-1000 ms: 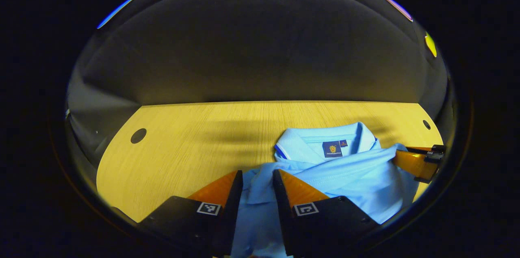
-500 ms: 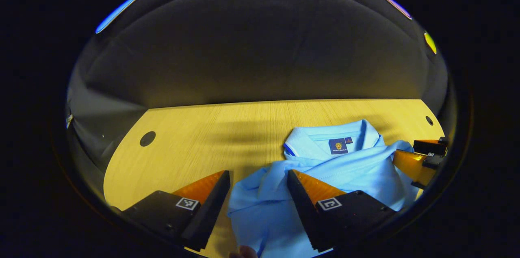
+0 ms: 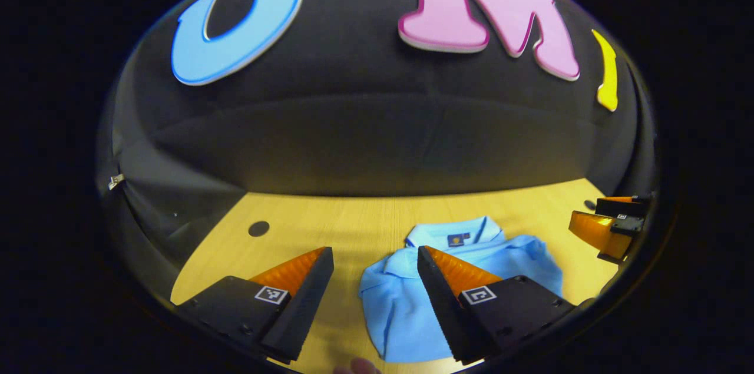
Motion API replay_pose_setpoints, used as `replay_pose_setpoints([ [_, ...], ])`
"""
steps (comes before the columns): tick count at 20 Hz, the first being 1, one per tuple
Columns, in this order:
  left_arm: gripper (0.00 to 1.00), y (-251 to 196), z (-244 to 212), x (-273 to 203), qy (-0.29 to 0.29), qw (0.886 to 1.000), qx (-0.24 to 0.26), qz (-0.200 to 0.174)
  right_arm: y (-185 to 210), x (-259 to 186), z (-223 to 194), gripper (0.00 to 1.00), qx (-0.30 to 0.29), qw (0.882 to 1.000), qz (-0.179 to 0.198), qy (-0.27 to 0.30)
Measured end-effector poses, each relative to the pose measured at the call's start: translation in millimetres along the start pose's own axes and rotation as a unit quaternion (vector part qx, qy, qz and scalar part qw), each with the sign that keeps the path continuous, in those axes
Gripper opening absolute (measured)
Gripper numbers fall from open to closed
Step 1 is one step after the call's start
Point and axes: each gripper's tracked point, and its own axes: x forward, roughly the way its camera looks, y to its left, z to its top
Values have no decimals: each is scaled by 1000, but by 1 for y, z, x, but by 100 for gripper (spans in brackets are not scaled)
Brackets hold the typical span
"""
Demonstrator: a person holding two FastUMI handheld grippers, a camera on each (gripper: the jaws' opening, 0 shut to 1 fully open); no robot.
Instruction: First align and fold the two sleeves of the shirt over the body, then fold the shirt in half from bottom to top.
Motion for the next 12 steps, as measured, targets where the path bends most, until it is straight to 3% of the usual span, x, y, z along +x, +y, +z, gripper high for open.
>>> replay_pose_setpoints([
  [6, 91, -2, 62, -168, -99, 994, -25, -24, 25, -138, 45, 98, 7, 997, 20, -72],
  [12, 91, 9, 37, -307, -116, 992, -29, -33, 50, -282, 68, 97, -13, 991, 37, -127],
])
